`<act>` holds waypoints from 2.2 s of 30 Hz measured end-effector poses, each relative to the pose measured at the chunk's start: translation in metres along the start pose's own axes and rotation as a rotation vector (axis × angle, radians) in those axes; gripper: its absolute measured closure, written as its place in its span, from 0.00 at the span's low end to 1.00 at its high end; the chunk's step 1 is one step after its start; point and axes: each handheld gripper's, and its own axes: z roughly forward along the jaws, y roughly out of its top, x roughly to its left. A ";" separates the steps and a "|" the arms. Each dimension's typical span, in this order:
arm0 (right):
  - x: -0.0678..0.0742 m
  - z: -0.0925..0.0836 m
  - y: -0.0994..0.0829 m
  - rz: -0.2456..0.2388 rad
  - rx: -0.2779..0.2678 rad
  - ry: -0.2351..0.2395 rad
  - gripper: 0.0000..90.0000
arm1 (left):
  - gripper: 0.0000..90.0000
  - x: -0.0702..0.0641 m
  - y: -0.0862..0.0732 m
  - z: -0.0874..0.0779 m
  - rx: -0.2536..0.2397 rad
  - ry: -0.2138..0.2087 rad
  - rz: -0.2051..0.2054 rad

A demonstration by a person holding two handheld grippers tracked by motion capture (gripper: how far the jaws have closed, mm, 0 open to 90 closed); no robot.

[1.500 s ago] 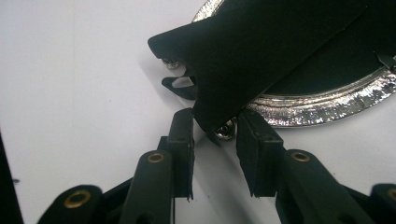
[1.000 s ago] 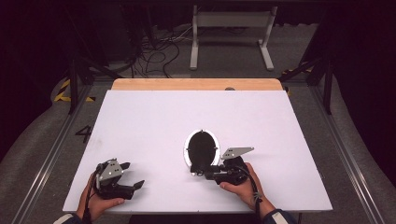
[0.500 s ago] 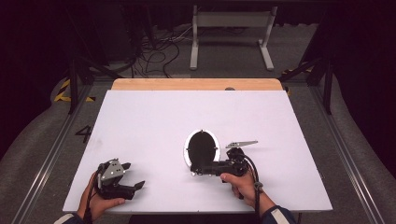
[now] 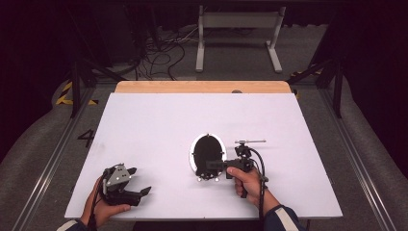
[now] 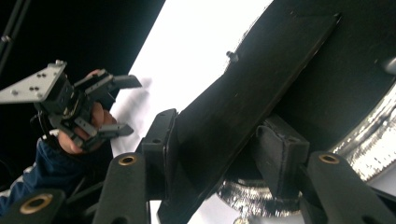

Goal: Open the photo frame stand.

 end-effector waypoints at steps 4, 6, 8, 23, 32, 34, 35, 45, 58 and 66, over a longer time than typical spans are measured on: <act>-0.002 0.002 0.002 0.001 -0.007 0.005 0.61 | 0.17 0.000 0.013 0.008 -0.025 -0.021 -0.009; -0.005 0.002 0.002 -0.005 -0.005 0.016 0.65 | 0.19 0.001 0.024 0.015 -0.039 -0.039 -0.018; -0.006 0.002 0.002 -0.006 -0.007 0.022 0.66 | 0.19 0.001 0.029 0.019 -0.045 -0.049 -0.022; 0.002 0.001 0.002 -0.235 -0.011 0.023 0.67 | 0.18 -0.007 0.091 0.090 -0.026 -0.218 -0.006; 0.010 -0.002 -0.002 -0.400 -0.013 0.014 0.68 | 0.18 0.000 0.101 0.110 -0.007 -0.268 -0.051; 0.011 -0.002 -0.002 -0.413 -0.011 0.013 0.68 | 0.19 0.000 0.104 0.113 -0.018 -0.318 -0.058; 0.011 -0.002 -0.002 -0.421 -0.012 0.012 0.68 | 0.20 0.000 0.105 0.113 -0.019 -0.325 -0.034; 0.015 -0.006 -0.004 -0.472 -0.015 -0.002 0.68 | 0.42 -0.004 0.108 0.106 -0.037 -0.374 0.004; 0.025 -0.014 -0.006 -0.556 -0.052 -0.119 0.74 | 0.67 -0.010 0.116 0.091 -0.160 -0.308 0.022; 0.026 -0.012 -0.008 -0.570 -0.062 -0.156 0.78 | 0.72 -0.008 0.114 0.092 -0.183 -0.354 0.000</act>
